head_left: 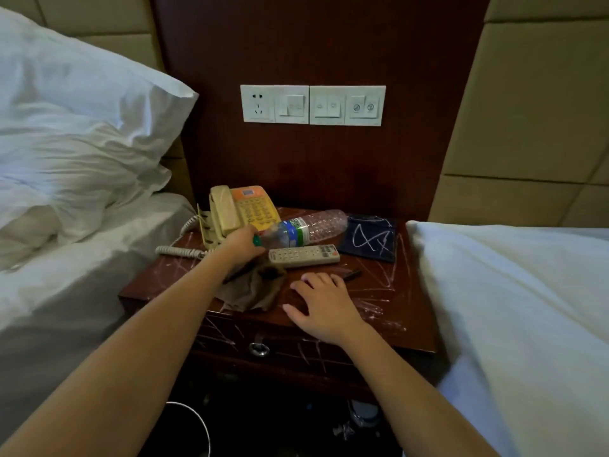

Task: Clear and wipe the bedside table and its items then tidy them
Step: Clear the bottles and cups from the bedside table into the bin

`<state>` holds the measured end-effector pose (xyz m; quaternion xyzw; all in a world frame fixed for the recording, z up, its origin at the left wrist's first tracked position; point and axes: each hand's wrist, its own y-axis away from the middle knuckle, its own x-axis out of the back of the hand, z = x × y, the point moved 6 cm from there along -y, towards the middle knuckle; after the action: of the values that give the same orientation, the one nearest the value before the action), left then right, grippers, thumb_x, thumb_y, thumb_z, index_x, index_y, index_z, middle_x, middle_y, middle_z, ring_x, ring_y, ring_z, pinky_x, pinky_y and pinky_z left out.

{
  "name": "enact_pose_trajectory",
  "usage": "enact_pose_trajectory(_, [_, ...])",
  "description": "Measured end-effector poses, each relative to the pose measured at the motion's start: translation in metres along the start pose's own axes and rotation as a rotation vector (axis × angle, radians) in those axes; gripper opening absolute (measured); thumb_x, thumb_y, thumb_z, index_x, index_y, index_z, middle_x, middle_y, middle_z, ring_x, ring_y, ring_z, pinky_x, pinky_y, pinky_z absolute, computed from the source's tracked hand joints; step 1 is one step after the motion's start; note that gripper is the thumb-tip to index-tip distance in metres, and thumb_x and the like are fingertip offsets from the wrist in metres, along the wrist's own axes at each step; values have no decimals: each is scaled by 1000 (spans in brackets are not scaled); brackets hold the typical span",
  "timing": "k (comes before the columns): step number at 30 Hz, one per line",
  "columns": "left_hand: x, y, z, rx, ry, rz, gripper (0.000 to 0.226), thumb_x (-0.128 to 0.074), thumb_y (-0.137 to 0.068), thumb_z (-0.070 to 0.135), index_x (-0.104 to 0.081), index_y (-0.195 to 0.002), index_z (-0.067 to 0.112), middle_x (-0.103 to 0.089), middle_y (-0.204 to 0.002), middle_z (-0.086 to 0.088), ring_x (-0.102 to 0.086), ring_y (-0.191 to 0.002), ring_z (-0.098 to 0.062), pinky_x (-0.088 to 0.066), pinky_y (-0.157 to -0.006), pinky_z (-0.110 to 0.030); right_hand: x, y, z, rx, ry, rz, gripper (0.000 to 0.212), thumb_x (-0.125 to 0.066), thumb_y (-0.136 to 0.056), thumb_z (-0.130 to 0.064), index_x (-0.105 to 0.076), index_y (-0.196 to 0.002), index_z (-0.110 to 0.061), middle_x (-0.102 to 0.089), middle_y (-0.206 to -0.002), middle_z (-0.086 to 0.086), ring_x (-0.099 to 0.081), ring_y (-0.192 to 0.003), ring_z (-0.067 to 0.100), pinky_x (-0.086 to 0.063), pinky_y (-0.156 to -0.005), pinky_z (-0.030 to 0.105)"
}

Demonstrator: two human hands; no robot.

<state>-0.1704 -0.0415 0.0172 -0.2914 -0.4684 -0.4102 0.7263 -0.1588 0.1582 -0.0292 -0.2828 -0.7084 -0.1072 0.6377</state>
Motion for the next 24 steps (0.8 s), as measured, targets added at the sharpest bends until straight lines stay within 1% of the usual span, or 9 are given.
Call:
enact_pose_trajectory(5, [0,9,2,-20,-56,95,40,-60,-87,31,-53,-121,11,-60,-119,-13,-56,-108,-31,-48,-91,-41,-1,-2,-2,2,-7,12,53,-36,-95,-55,-45,-136,-25,-39,-142,0,-32,-132,22,-18,-111,46])
enact_pose_trajectory(10, [46,45,2,-96,-58,285,42,-59,-88,34,-54,-127,19,-56,-126,-4,-50,-116,-25,-35,-99,-41,0,-3,-3,3,-20,3,52,-35,-94,-56,-45,-137,-26,-38,-143,-1,-32,-133,21,-18,-112,45])
enact_pose_trajectory(14, [83,95,-30,-137,61,296,43,-66,-83,34,-59,-121,17,-62,-114,-2,-58,-101,-21,-46,-92,-41,2,0,-6,17,16,-18,52,-33,-95,-55,-43,-137,-26,-38,-143,0,-31,-133,21,-17,-113,46])
enact_pose_trajectory(17, [102,143,-57,-111,162,333,41,-72,-80,22,-62,-117,9,-60,-103,-3,-56,-93,-17,-43,-83,-29,7,3,-12,59,67,2,55,-32,-96,-54,-40,-141,-23,-38,-145,2,-30,-136,22,-15,-114,48])
enact_pose_trajectory(19, [108,175,-75,-85,212,310,36,-77,-76,21,-65,-109,11,-64,-97,-5,-59,-86,-16,-46,-81,-30,15,3,-26,117,75,99,57,-37,-95,-54,-43,-138,-17,-44,-141,4,-37,-133,23,-21,-112,46])
enact_pose_trajectory(20, [109,192,-87,-73,233,278,29,-78,-74,21,-67,-101,15,-67,-91,-4,-62,-81,-12,-48,-82,-29,19,3,-37,153,72,165,55,-41,-94,-52,-48,-134,-15,-49,-135,5,-43,-128,23,-27,-108,44])
enact_pose_trajectory(21, [110,210,-100,-73,255,253,20,-78,-75,18,-67,-91,23,-69,-84,2,-62,-75,-3,-49,-80,-23,23,3,-49,189,62,227,52,-46,-93,-50,-52,-128,-13,-54,-127,5,-49,-121,23,-33,-102,43])
enact_pose_trajectory(23, [115,249,-127,-29,291,219,25,-74,-76,13,-70,-74,37,-71,-71,12,-62,-67,7,-46,-68,-6,27,4,-77,277,25,331,44,-51,-90,-46,-58,-116,-11,-60,-114,5,-57,-108,24,-42,-92,42])
enact_pose_trajectory(24, [118,269,-142,12,314,209,28,-73,-75,13,-72,-71,41,-71,-71,15,-62,-65,6,-46,-65,-4,27,6,-92,331,9,361,42,-49,-90,-45,-59,-111,-11,-61,-109,5,-59,-102,24,-44,-88,41])
